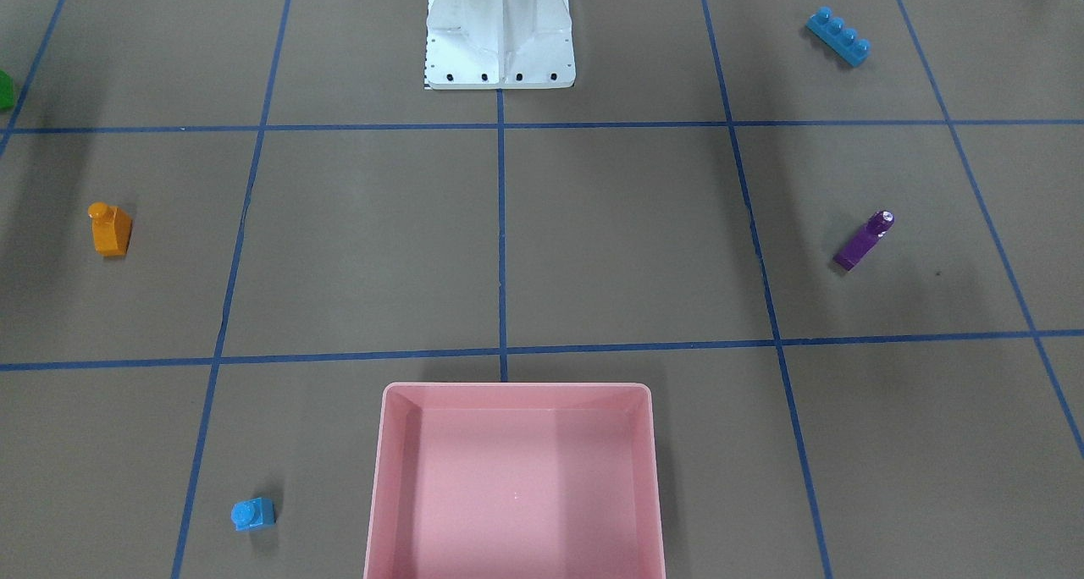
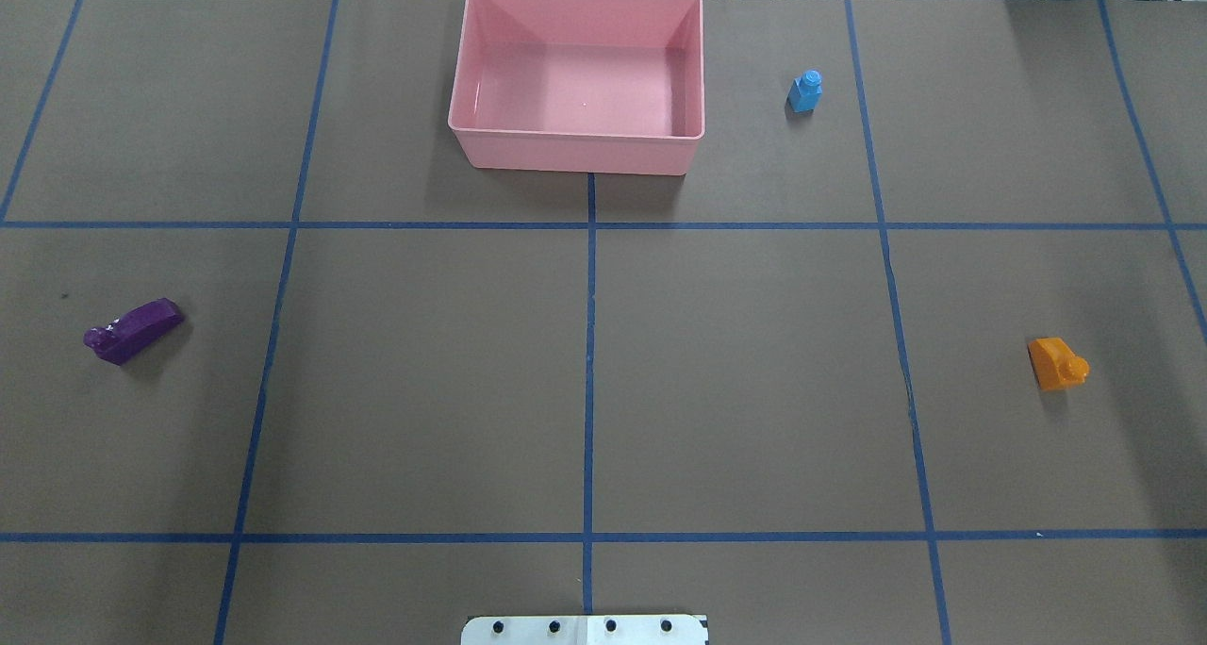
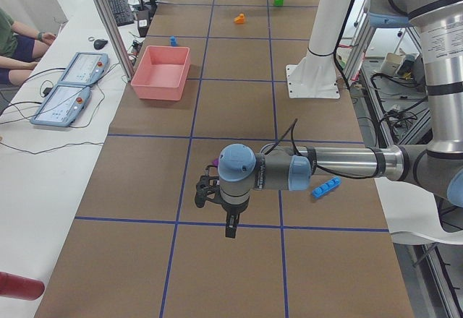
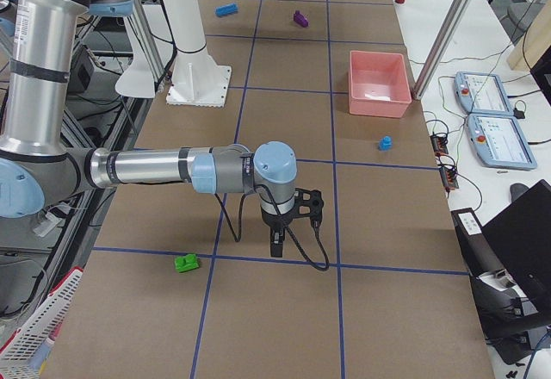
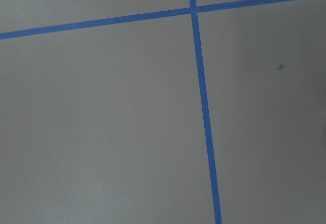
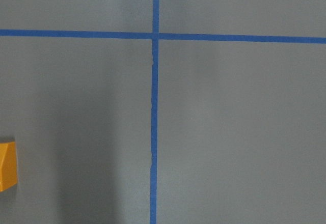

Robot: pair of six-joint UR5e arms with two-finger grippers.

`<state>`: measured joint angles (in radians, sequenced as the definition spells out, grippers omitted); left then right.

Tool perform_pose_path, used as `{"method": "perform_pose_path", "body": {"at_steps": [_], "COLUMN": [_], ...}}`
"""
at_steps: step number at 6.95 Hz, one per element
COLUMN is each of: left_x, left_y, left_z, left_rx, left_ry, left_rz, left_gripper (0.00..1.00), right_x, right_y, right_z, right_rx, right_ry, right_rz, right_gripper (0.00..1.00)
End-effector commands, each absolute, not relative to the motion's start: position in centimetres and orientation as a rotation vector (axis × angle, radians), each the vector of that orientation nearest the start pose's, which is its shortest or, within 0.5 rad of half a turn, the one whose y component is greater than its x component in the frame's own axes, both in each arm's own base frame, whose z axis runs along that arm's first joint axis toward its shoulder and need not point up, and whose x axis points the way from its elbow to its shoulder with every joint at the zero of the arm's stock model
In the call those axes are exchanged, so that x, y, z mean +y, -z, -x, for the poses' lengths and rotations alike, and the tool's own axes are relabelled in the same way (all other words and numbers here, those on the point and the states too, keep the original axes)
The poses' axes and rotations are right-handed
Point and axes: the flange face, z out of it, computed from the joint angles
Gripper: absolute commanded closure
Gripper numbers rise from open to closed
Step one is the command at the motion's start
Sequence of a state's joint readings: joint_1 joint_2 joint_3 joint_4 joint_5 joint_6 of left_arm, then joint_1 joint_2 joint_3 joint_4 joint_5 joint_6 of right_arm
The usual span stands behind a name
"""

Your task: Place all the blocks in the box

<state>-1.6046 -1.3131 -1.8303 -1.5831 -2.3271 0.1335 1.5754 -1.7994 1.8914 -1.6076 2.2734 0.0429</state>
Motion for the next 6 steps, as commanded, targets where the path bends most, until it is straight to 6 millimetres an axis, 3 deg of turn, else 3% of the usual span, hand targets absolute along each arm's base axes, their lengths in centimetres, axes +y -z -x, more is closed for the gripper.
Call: {"method": "perform_pose_path", "body": {"at_steps": [1,2,3,4,6], "left_x": [-38.0,-38.2,-38.3,-38.4,-38.4], "left_y": [-64.1,-63.6,-63.2,-63.1,-63.1], "left_z": [7.8,7.8,7.9,7.8,7.8], "left_rx": [0.754,0.753,0.749,0.744,0.744], "left_ry": [-0.104,-0.108,-0.111,-0.115,-0.114], "left_rz": [-0.083,-0.096,-0.105,-0.107,-0.107], "left_gripper": [0.00,0.00,0.00,0.00,0.00], "right_x": [-39.8,-40.1,-40.9,-41.5,-41.9], "right_y": [-61.0,-60.5,-58.6,-56.6,-55.6], "right_z": [-7.0,-6.8,-5.2,-2.0,7.6], "right_rx": [-0.709,-0.714,-0.715,-0.726,-0.773], "right_ry": [-0.025,-0.017,0.044,0.111,0.086], "right_rz": [-0.039,-0.048,-0.077,-0.124,-0.100], "right_gripper": [0.00,0.00,0.00,0.00,0.00]}}
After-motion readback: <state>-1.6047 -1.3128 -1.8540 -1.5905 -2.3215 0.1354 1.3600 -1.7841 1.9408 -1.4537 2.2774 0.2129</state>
